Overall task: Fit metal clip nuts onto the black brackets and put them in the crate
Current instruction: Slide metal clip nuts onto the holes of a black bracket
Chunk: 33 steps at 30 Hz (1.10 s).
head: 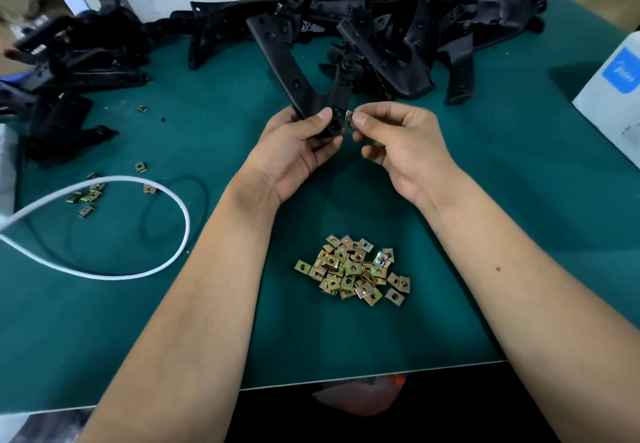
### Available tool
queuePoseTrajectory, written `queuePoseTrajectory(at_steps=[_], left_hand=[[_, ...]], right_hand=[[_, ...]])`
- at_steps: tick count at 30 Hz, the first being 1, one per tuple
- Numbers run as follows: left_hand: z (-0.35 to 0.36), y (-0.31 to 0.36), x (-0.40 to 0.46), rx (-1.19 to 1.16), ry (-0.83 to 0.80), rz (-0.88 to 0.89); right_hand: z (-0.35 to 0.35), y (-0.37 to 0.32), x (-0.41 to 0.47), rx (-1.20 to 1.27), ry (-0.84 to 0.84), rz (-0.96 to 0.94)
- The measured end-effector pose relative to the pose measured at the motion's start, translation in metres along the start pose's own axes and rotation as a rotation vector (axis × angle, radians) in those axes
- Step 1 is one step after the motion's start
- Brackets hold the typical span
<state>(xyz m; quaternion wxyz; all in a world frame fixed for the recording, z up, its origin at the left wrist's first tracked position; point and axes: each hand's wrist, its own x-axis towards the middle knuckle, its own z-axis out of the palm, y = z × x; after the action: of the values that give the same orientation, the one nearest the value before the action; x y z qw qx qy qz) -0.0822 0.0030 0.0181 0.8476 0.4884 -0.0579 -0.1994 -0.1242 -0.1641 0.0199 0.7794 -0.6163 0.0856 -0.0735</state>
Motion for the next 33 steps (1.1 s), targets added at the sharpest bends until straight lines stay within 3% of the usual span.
queuePoseTrajectory(at_steps=[10, 33], left_hand=[[-0.0009, -0.0001, -0.0005, 0.006, -0.028, -0.009], [0.0021, 0.0021, -0.0042, 0.053, -0.073, -0.073]], right_hand=[[-0.0003, 0.0000, 0.0008, 0.125, 0.003, 0.066], [-0.0019, -0.0047, -0.0025, 0.068, -0.040, 0.011]])
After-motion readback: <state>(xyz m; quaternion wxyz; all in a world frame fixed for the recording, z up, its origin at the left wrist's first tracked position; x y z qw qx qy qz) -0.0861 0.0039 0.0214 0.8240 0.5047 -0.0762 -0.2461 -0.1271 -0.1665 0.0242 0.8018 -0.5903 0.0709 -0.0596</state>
